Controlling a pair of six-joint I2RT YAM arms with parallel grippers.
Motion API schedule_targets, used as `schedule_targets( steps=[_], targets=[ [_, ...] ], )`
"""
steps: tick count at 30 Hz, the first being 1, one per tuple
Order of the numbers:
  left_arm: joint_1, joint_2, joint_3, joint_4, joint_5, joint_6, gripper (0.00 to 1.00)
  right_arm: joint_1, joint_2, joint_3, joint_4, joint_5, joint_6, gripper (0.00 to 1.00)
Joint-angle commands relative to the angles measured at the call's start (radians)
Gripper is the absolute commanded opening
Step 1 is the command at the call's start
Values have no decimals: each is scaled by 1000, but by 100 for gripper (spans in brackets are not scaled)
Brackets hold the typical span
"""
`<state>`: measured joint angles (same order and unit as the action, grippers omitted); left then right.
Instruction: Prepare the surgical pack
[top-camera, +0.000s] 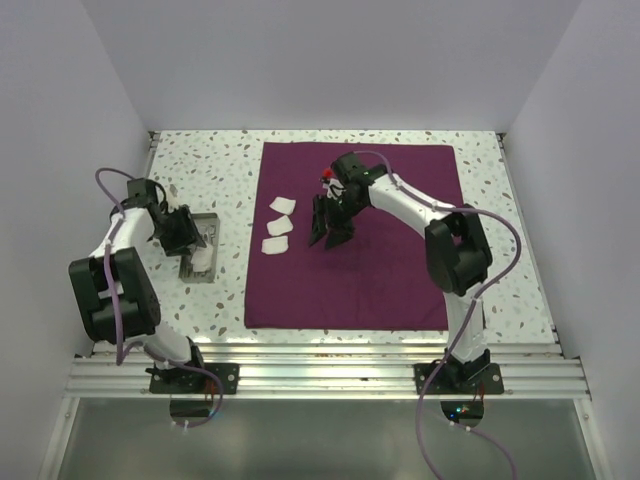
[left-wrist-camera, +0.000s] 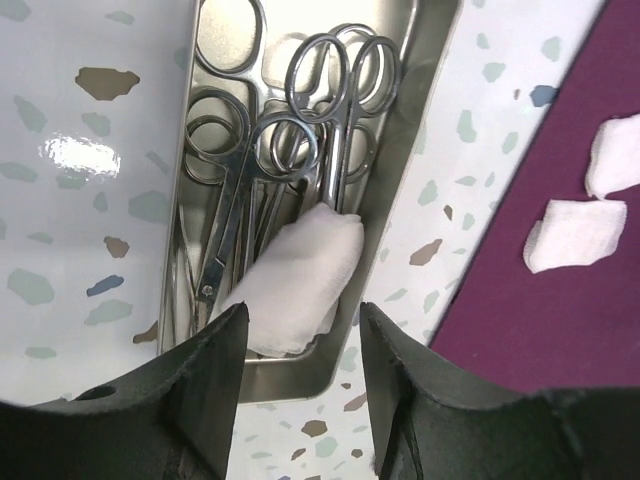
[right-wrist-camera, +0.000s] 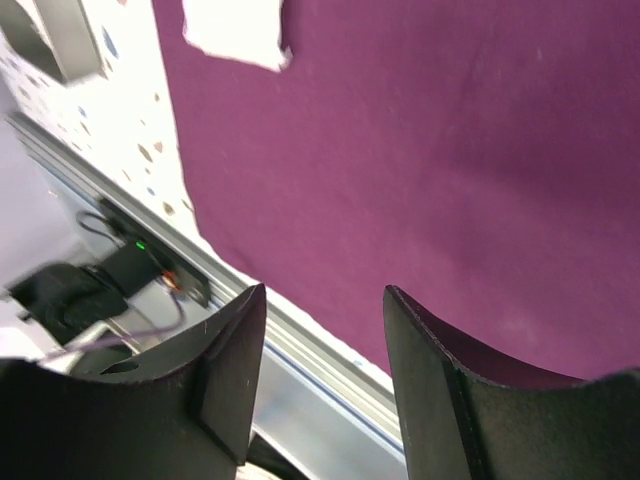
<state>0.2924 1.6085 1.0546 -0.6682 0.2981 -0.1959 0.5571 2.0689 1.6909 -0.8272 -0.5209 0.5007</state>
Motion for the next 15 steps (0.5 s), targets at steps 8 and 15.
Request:
schedule_targets(
  steps=[8, 15],
  targets=[
    [-29, -154, -126, 30, -34, -73, 52, 44, 101, 32, 298, -65, 214, 52],
    [-45, -236, -105, 39, -27, -105, 54, 76, 172, 70, 370, -36, 236, 54]
  ],
)
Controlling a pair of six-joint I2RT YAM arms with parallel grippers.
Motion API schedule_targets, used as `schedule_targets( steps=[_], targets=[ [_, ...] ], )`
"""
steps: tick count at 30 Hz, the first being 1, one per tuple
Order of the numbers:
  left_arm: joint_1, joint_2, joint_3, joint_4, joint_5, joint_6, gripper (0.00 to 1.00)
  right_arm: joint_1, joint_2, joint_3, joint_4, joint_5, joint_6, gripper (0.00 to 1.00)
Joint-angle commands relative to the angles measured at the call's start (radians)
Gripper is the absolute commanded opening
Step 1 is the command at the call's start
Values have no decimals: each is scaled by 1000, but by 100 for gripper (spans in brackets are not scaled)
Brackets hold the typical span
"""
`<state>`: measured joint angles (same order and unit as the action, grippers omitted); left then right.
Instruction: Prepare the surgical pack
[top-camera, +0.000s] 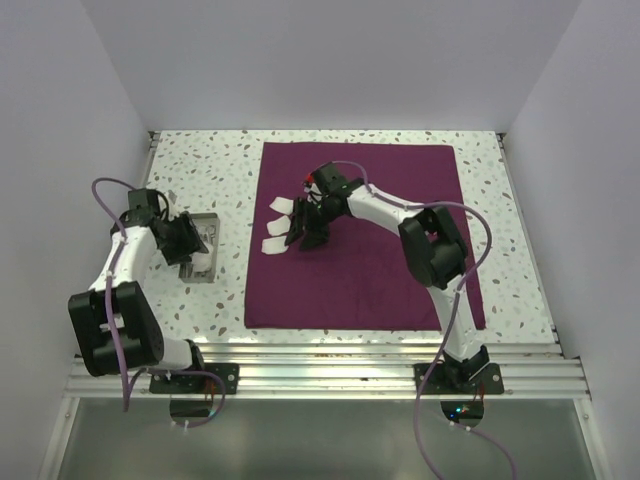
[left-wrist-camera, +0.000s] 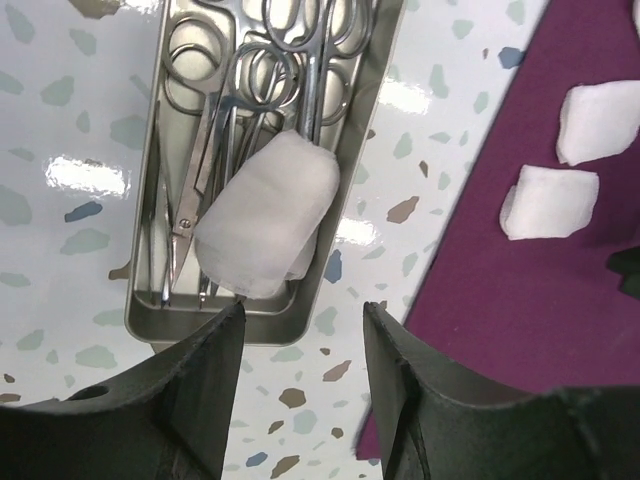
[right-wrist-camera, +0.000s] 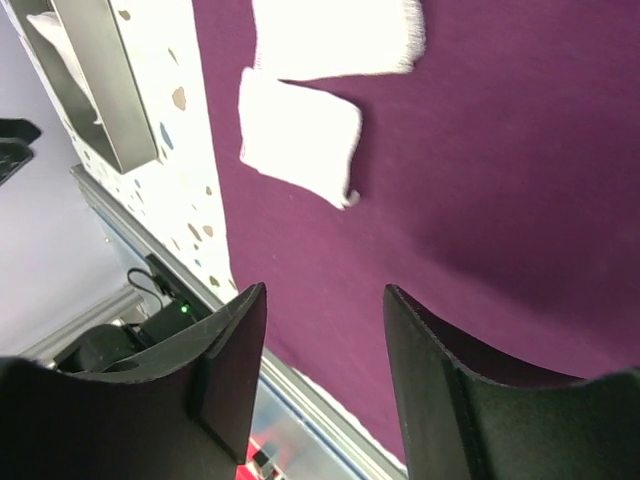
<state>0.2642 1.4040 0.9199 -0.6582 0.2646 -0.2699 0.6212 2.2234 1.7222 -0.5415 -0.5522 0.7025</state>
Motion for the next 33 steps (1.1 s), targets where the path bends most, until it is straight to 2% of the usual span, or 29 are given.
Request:
schedule_targets(
  steps=[1, 8, 12, 24, 28, 31, 32, 33],
  targets=[
    [-23, -27, 31, 37, 15, -35, 54, 15, 22, 39, 98, 0, 35, 55],
    [-78, 23, 89, 35, 73, -18, 54, 31, 76, 69, 136, 72, 2, 56],
    [-121, 6, 51, 66, 88, -40, 55, 34, 79, 70, 159, 95, -18, 54],
    [-131, 15, 33, 88, 113, -35, 55, 41, 140, 109, 179, 81, -34, 43],
    [-131, 15, 34, 89, 114, -34, 55, 49, 157, 119, 190, 80, -26, 38],
    [-132, 15, 31, 92, 116, -34, 55, 51, 183, 155, 161, 81, -24, 28],
    [-132, 15, 31, 91, 116, -34, 55, 51, 189, 177, 141, 81, -31, 21],
    [-132, 13, 31, 92, 116, -35, 55, 49, 193, 184, 132, 80, -35, 20]
  ],
)
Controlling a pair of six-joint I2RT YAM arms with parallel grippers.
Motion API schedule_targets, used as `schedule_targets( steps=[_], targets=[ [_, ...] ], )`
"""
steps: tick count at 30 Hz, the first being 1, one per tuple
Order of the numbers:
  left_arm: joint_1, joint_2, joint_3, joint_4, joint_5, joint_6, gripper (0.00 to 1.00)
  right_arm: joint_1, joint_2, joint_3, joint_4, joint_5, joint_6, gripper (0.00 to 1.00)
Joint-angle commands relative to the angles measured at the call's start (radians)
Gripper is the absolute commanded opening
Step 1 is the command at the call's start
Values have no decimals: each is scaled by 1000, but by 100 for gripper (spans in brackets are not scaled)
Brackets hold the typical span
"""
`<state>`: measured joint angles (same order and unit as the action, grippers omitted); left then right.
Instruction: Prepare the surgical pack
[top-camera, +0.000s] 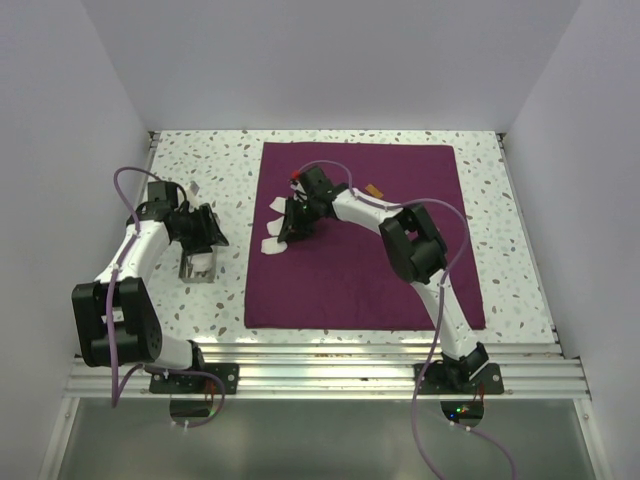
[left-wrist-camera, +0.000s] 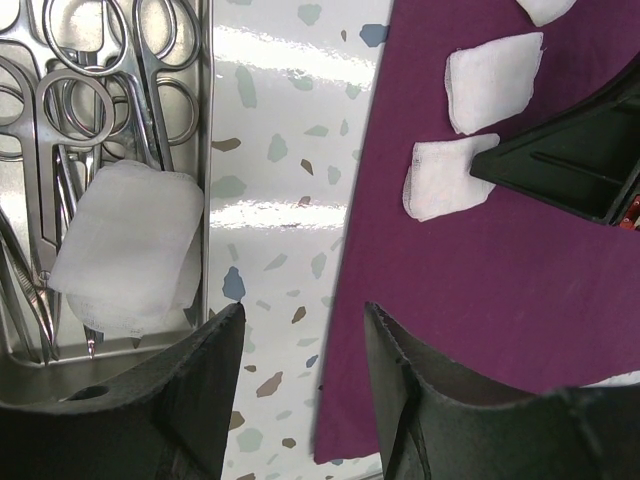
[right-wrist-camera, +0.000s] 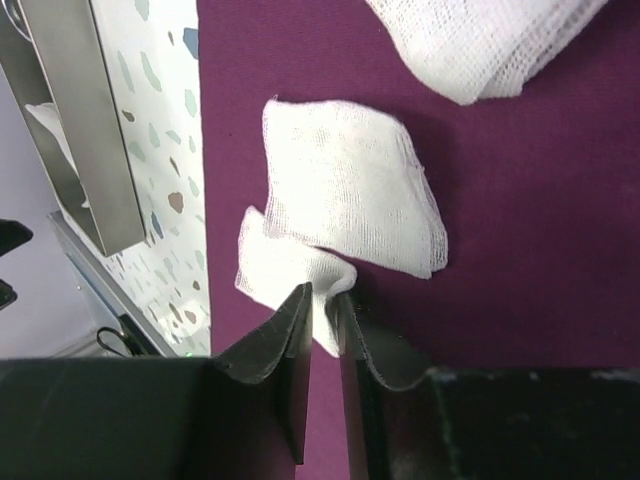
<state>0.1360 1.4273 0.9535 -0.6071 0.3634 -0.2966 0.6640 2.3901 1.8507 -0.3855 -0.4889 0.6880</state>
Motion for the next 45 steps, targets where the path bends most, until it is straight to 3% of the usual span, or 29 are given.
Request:
schedule_targets(
  steps=[1, 5, 16, 31, 45],
  targets=[
    [-4, -11, -5, 41, 20, -9, 55, 8, 29, 61, -29, 16, -24, 18],
    [-4, -22, -13, 44, 17, -9, 55, 11, 15, 82, -55, 7, -68, 0],
    [-4, -41, -51, 58, 11, -15, 55, 19, -40, 199, -165, -120, -274, 0],
    [-3, -34, -52, 52, 16, 2, 55, 5, 56, 398, -196, -165, -326, 0],
    [-3, -5, -41, 58, 19, 5, 56, -46, 150, 485, -248, -166, -367, 0]
  ],
)
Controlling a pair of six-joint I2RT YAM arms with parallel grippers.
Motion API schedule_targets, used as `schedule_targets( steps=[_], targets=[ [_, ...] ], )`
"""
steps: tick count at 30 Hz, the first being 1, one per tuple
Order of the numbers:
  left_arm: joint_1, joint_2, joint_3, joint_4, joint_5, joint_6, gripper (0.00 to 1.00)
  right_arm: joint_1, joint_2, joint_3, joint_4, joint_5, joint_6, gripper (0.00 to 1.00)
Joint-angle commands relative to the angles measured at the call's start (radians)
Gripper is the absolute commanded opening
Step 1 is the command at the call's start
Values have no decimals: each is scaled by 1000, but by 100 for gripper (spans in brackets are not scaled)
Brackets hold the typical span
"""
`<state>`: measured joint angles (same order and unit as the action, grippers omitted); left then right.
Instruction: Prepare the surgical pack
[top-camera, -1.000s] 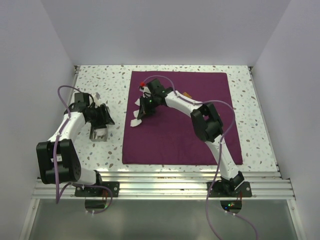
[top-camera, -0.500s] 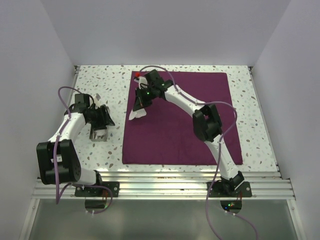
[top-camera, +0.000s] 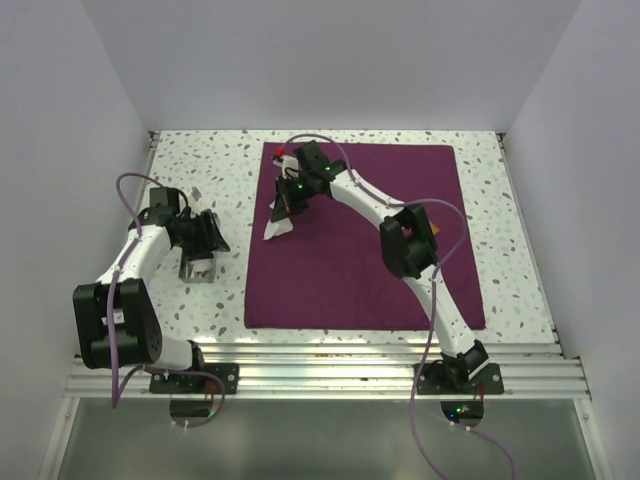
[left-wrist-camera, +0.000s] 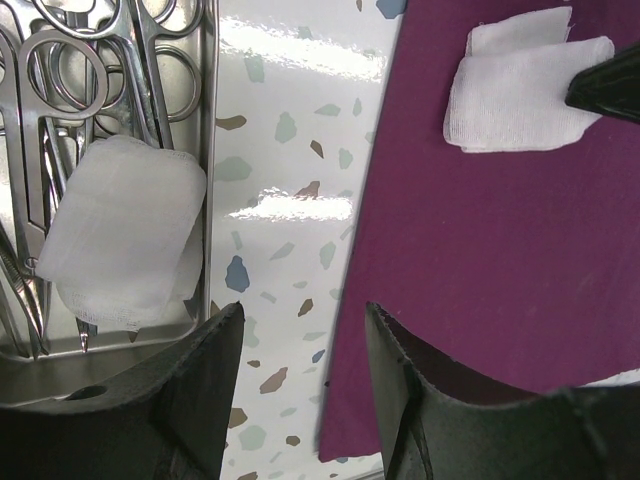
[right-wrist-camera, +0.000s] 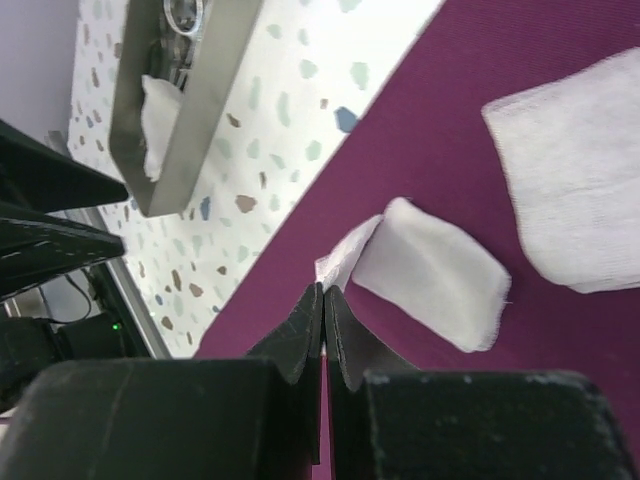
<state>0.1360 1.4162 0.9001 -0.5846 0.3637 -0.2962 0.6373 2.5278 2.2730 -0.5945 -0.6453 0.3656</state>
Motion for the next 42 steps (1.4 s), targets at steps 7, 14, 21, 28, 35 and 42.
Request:
schedule_targets(
  steps=[7, 14, 21, 28, 35, 42],
  targets=[
    [-4, 20, 16, 40, 21, 3, 56, -44, 51, 102, -57, 13, -59, 0],
    [-4, 32, 19, 43, 27, 5, 56, -56, 66, 99, -67, 19, -65, 0],
    [-4, 43, 22, 43, 35, 8, 56, -57, 80, 98, -76, 30, -68, 0],
    [-4, 44, 20, 45, 37, 11, 56, -59, 54, 94, -113, 111, -82, 39],
    [-4, 41, 16, 46, 43, 8, 56, -59, -23, 4, -116, 148, -117, 43],
    [-3, 32, 7, 45, 49, 6, 56, -60, 0, 22, -123, 142, -128, 46]
  ],
)
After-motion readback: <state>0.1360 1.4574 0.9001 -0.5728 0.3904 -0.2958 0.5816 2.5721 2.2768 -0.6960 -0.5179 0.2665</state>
